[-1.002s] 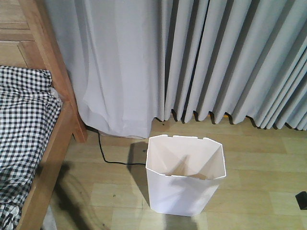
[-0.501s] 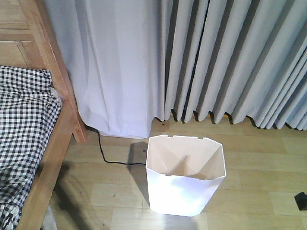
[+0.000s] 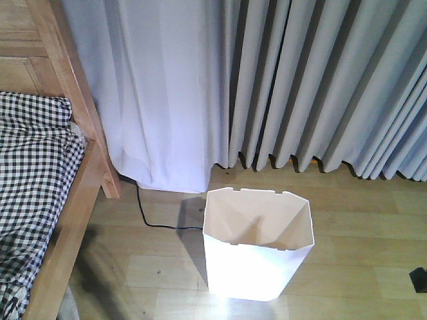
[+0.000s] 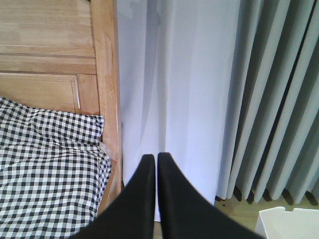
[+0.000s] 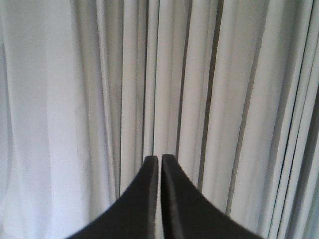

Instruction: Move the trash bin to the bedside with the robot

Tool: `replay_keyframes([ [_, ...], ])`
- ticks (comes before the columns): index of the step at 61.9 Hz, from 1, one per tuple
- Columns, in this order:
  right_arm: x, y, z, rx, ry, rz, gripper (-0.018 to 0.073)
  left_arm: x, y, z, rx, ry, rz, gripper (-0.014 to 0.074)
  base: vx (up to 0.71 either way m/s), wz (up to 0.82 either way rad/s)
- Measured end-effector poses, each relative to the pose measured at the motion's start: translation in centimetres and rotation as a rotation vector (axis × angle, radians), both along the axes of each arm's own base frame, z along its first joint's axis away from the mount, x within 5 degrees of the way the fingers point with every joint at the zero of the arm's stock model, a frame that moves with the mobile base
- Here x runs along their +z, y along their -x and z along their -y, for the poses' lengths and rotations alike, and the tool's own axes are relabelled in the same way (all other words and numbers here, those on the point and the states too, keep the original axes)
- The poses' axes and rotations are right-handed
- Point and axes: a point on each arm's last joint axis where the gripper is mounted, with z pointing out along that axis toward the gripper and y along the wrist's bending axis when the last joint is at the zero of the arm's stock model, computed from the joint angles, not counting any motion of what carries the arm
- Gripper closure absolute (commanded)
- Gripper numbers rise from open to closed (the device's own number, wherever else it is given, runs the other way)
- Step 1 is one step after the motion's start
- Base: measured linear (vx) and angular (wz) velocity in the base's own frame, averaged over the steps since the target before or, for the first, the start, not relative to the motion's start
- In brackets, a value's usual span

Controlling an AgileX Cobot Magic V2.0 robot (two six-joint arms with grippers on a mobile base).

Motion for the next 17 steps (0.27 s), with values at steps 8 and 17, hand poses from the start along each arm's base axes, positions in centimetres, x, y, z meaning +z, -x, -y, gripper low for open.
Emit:
replay_keyframes([
  [8, 0.0, 0.0, 0.0, 0.0, 0.0, 0.0, 0.0569, 0.0, 0.0, 0.0, 0.0, 0.0, 0.0, 0.0602, 0.0, 0.0],
  [17, 0.0, 0.0, 0.0, 0.0, 0.0, 0.0, 0.0569, 0.0, 0.0, 0.0, 0.0, 0.0, 0.0, 0.0602, 0.0, 0.0],
])
